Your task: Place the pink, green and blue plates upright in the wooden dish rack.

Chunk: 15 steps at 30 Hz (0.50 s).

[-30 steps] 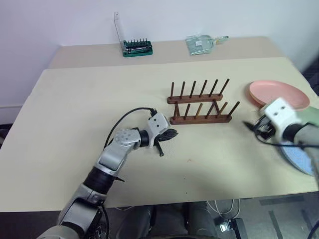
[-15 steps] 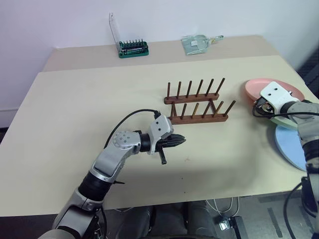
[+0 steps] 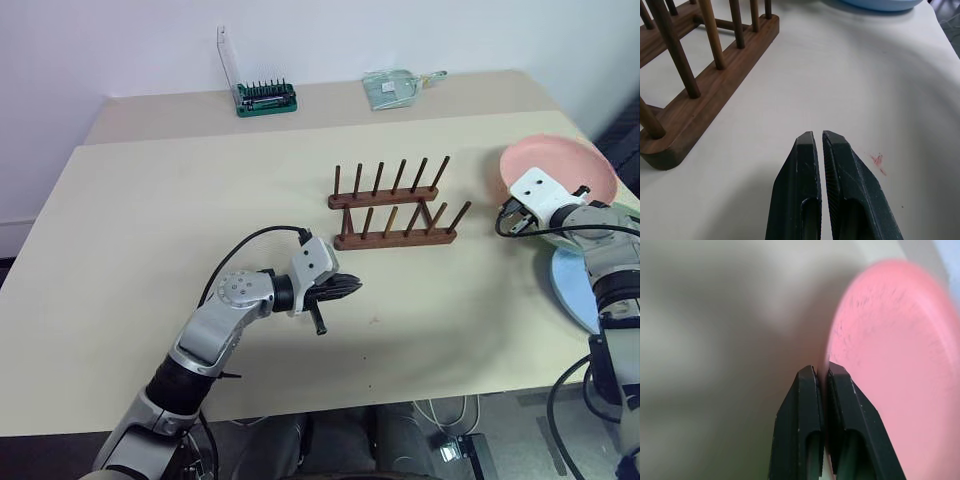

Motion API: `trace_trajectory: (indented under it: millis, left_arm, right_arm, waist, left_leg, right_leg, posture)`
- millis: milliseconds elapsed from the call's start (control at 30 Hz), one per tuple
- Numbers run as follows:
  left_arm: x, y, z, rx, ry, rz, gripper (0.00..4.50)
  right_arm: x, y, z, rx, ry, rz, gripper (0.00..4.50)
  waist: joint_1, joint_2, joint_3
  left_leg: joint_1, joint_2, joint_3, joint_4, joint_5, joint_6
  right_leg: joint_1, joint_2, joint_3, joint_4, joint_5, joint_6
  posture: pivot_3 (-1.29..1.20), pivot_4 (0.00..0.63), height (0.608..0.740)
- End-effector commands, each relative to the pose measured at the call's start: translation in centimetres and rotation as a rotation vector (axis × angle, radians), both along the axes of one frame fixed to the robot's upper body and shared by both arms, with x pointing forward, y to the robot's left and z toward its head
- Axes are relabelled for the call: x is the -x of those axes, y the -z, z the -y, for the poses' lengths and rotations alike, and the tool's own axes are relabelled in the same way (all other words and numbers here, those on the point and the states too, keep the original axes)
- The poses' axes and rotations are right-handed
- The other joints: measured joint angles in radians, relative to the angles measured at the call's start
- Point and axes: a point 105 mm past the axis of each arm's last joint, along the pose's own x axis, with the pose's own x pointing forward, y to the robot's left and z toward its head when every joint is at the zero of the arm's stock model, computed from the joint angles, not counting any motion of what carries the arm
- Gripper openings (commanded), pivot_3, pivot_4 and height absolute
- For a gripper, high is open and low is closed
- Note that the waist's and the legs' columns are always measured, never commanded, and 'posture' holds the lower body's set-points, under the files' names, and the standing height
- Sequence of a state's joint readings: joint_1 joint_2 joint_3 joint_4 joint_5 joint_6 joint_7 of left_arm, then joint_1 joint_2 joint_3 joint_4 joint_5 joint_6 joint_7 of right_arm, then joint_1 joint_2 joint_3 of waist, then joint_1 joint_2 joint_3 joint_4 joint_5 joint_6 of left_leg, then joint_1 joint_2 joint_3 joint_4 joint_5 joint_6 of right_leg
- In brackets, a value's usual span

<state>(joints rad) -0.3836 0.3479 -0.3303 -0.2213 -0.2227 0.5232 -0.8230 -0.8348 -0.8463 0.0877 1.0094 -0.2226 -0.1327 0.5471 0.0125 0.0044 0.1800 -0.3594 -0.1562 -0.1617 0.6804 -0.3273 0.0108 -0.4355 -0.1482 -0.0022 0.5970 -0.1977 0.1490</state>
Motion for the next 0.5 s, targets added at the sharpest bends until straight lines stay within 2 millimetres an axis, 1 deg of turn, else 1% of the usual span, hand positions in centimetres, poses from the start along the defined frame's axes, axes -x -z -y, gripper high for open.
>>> trace_trajectory:
  millis: [33,67,133,200,333,367,433,500]
  left_arm:
    - [0.2,-1.0,0.2,0.015,0.015,0.043,0.22]
    - [0.2,-1.0,0.2,0.013,0.014,0.047,0.22]
    - [0.0,-1.0,-0.1,0.021,0.002,0.04,0.22]
    - [0.0,-1.1,-0.3,0.026,-0.007,0.032,0.22]
    - [-0.2,-1.0,-1.0,0.028,-0.023,0.022,0.22]
    - [-0.3,-1.0,-1.1,0.028,-0.025,0.019,0.22]
    - [-0.3,-1.0,-1.2,0.026,-0.019,0.016,0.22]
    - [-0.3,-1.1,-1.2,0.026,-0.005,0.011,0.22]
  right_arm:
    - [0.4,-4.2,-0.5,-0.062,-0.057,0.157,0.03]
    - [0.7,-4.9,-0.9,-0.067,-0.086,0.184,0.03]
    - [2.0,-8.1,-3.8,-0.201,-0.227,0.294,0.03]
    - [3.8,-10.3,-6.1,-0.353,-0.341,0.337,0.03]
    - [9.1,-14.8,-11.2,-0.734,-0.642,0.287,0.03]
    - [9.9,-15.6,-11.9,-0.794,-0.686,0.279,0.03]
    - [11.7,-17.3,-13.2,-1.018,-0.828,0.23,0.03]
    - [12.6,-17.8,-14.2,-1.169,-0.92,0.151,0.03]
  waist:
    - [0.0,0.0,0.0]
    - [0.001,0.0,0.0]
    - [0.0,0.001,0.0]
    - [-0.002,0.003,0.0]
    - [0.002,0.004,-0.001]
    - [0.002,0.004,-0.001]
    - [0.003,0.003,-0.001]
    - [0.003,0.003,-0.001]
  left_leg:
    - [0.0,0.0,0.0,0.0,0.0,0.0]
    - [0.0,0.0,0.0,0.0,0.0,0.0]
    - [0.0,0.0,0.0,0.0,0.0,0.0]
    - [-0.001,0.0,0.0,0.0,0.0,0.0]
    - [-0.003,0.001,0.0,0.001,0.0,0.0]
    - [-0.004,0.001,-0.001,0.001,0.0,0.0]
    - [-0.004,0.002,-0.001,0.002,0.0,0.0]
    - [-0.004,0.001,-0.001,0.003,0.0,0.001]
  right_leg:
    - [0.0,0.0,0.0,0.0,0.0,0.0]
    - [0.0,0.0,0.0,0.0,0.0,0.0]
    - [0.0,0.0,0.0,0.0,0.0,0.0]
    - [-0.001,0.0,0.0,0.0,0.0,0.0]
    - [-0.003,0.001,0.0,0.001,0.0,0.0]
    - [-0.003,0.001,0.0,0.001,0.0,0.0]
    - [-0.003,0.002,0.0,0.0,0.001,-0.001]
    - [-0.002,0.001,0.0,-0.001,0.002,-0.002]
  posture:
    - [0.0,0.15,0.738]
    - [0.0,0.15,0.738]
    - [0.0,0.15,0.738]
    - [0.0,0.15,0.738]
    - [0.0,0.15,0.738]
    - [0.0,0.15,0.738]
    - [0.0,0.15,0.738]
    - [0.0,0.15,0.738]
